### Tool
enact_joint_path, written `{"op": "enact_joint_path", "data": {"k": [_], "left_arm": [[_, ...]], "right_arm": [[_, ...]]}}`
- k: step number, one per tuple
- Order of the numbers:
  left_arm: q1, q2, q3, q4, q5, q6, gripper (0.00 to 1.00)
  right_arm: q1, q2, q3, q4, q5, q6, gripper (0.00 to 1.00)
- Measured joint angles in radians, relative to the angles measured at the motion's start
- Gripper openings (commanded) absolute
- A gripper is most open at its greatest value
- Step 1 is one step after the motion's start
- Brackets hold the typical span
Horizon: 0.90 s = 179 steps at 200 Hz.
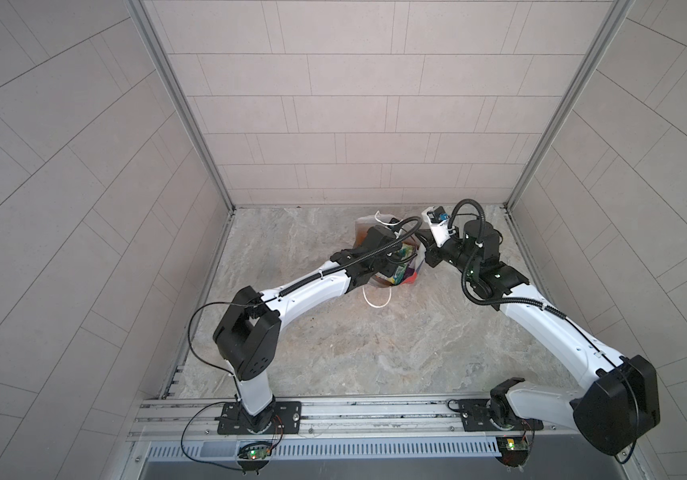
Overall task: Take the snacks out of the paper bag
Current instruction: 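Lower the left gripper onto the green snack packet and close on it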
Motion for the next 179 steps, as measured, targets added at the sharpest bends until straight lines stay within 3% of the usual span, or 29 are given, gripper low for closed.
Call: {"op": "enact_joint_path", "data": {"k": [25,48,78,92,179], "left_arm": [[0.0,0.0,0.0,0.008,0.0,0.004,0.23],[0.001,0.0,0.0,0.015,-0.001,0.006,0.12],[0.003,0.0,0.0,0.02,-0.002,0.008,0.07],[0.005,0.0,0.0,0.02,-0.002,0.005,0.0],[0.01,-0.102,0.0,-0.013,-0.003,0.005,0.0]], "right_arm": [[0.0,0.0,0.0,0.0,0.0,0.0,0.0],[0.0,0.0,0.0,0.0,0.0,0.0,0.0],[0.0,0.0,0.0,0.0,0.0,0.0,0.0],[0.0,0.0,0.0,0.001,0.0,0.0,0.0],[0.0,0.0,-0.002,0.006,0.0,0.002,0.0]]}}
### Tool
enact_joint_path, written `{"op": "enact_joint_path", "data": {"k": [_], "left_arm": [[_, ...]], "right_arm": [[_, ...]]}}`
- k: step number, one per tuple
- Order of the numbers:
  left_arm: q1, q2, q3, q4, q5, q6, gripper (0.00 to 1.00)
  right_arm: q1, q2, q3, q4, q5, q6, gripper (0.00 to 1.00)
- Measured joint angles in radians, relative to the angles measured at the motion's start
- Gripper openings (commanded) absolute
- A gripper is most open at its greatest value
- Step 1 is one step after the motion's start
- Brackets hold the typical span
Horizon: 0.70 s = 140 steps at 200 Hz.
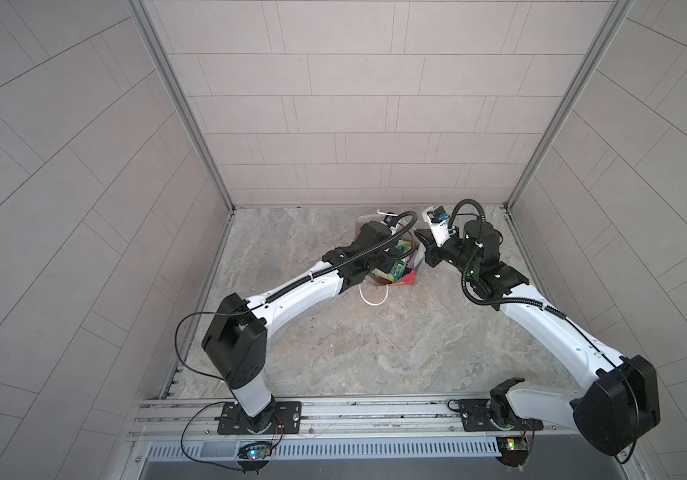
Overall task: Take the snacks out of the paper bag
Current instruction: 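Lower the left gripper onto the green snack packet and close on it, then lift the green packet out of the bag with the left gripper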
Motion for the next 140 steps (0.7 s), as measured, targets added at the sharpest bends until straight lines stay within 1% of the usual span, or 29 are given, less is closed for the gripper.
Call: {"op": "enact_joint_path", "data": {"k": [44,49,55,58,60,67,72,83,91,140], "left_arm": [[0.002,-0.13,-0.002,0.0,-0.002,0.024,0.0],[0.002,-0.142,-0.004,0.001,-0.001,0.029,0.09],[0.003,-0.153,-0.006,0.0,0.001,0.037,0.33],[0.003,-0.157,-0.006,-0.001,0.004,0.041,0.43],[0.003,-0.16,-0.006,0.0,0.003,0.04,0.46],[0.004,-0.163,-0.006,0.0,0.016,0.046,0.53],[0.004,-0.163,-0.006,0.0,0.026,0.048,0.56],[0.004,-0.153,-0.006,-0.003,0.056,0.05,0.59],[0.004,-0.14,-0.003,-0.006,0.072,0.049,0.63],[0.004,-0.01,0.034,-0.039,0.216,0.05,0.73]], "right_arm": [[0.0,-0.002,-0.002,0.003,0.002,0.007,0.0],[0.0,-0.002,-0.002,0.003,0.002,0.009,0.0],[0.0,-0.002,-0.002,0.003,0.003,0.01,0.0],[0.0,-0.002,-0.002,0.003,0.004,0.01,0.0],[0.0,-0.002,-0.002,0.003,0.004,0.011,0.0],[0.0,-0.002,-0.002,0.003,0.005,0.013,0.0],[0.0,-0.002,-0.002,0.003,0.005,0.014,0.0],[0.0,-0.002,-0.002,0.003,0.005,0.016,0.0],[0.0,-0.002,-0.002,0.003,0.005,0.017,0.0],[0.0,-0.007,-0.009,0.009,0.007,0.017,0.0]]}}
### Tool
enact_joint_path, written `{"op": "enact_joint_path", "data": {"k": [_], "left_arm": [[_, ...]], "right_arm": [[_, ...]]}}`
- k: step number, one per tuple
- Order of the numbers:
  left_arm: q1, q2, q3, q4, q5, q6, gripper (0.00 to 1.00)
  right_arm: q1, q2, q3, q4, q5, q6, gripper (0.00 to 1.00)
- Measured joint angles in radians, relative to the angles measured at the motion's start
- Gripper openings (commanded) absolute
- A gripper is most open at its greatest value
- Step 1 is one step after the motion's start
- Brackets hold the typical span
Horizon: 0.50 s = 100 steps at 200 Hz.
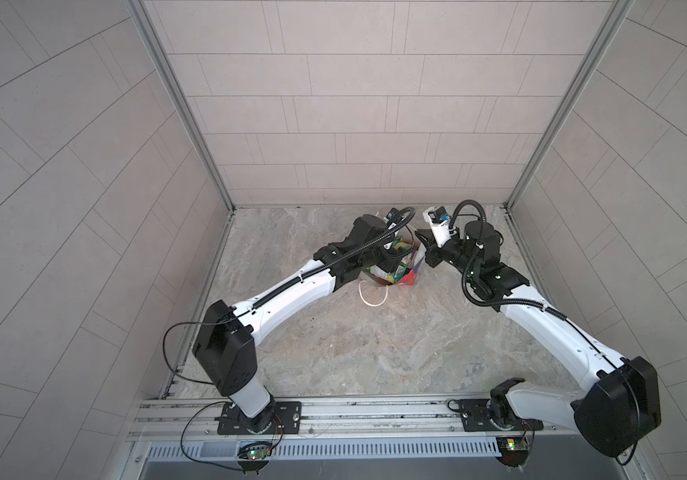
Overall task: Take the snacks out of the paper bag
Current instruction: 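Lift the green packet out of the bag with the left gripper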
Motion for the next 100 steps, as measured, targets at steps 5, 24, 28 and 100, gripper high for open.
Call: {"op": "enact_joint_path", "data": {"k": [5,24,28,100], "left_arm": [[0.0,0.008,0.0,-0.001,0.01,0.005,0.74],[0.0,0.034,0.003,0.0,0.035,0.017,0.76],[0.0,0.04,0.005,0.001,0.04,0.018,0.77],[-0.007,0.108,0.016,0.1,0.054,0.051,0.79]], "right_arm": [[0.0,0.0,0.0,0.0,0.0,0.0,0.0],[0.0,0.0,0.0,0.0,0.0,0.0,0.0],[0.0,0.0,0.0,0.0,0.0,0.0,0.0],[0.0,0.0,0.0,0.0,0.0,0.0,0.0]]}}
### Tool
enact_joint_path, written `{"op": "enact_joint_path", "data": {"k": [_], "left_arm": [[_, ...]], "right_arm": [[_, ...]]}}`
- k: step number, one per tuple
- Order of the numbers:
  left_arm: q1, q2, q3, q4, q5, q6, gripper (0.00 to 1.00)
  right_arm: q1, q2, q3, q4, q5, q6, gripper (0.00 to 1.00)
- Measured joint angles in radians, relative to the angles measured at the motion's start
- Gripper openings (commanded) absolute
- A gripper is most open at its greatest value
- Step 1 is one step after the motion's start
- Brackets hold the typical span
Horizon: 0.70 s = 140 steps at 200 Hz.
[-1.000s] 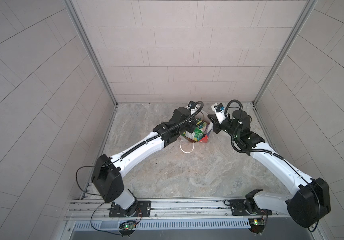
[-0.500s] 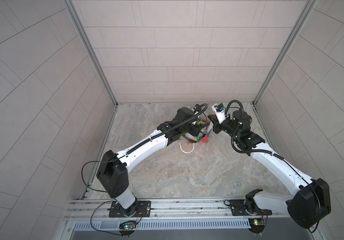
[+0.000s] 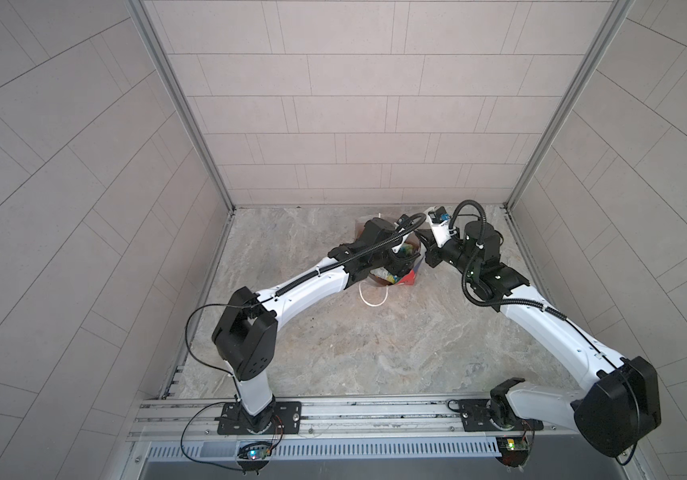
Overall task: Take the snacks out of the paper bag
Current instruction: 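Lift the green packet out of the bag with the left gripper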
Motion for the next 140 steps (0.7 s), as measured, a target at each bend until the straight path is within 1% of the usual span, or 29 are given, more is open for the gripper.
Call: {"op": "enact_joint_path", "data": {"k": [29,67,77,86,99,115,128,140], "left_arm": [[-0.005,0.005,0.003,0.035,-0.017,0.03,0.79],[-0.005,0.058,0.04,0.048,-0.039,0.064,0.71],[-0.005,0.074,0.043,0.05,-0.046,0.065,0.65],[-0.005,0.085,0.043,0.054,-0.052,0.071,0.58],[-0.004,0.093,0.045,0.069,-0.062,0.076,0.52],[-0.005,0.094,0.045,0.074,-0.07,0.08,0.36],[-0.004,0.094,0.045,0.074,-0.077,0.084,0.34],[-0.005,0.094,0.045,0.075,-0.084,0.086,0.21]], "right_arm": [[0.0,0.0,0.0,0.0,0.001,0.0,0.0],[0.0,0.0,0.0,0.0,0.004,0.0,0.0],[0.0,0.0,0.0,0.0,0.005,0.0,0.0],[0.0,0.0,0.0,-0.001,0.009,0.0,0.0],[-0.002,0.0,-0.001,0.001,0.013,0.001,0.0],[-0.002,0.0,-0.002,0.003,0.014,0.001,0.0],[-0.002,0.0,-0.003,0.006,0.014,0.001,0.0],[-0.002,0.0,-0.004,0.007,0.014,0.001,0.0]]}}
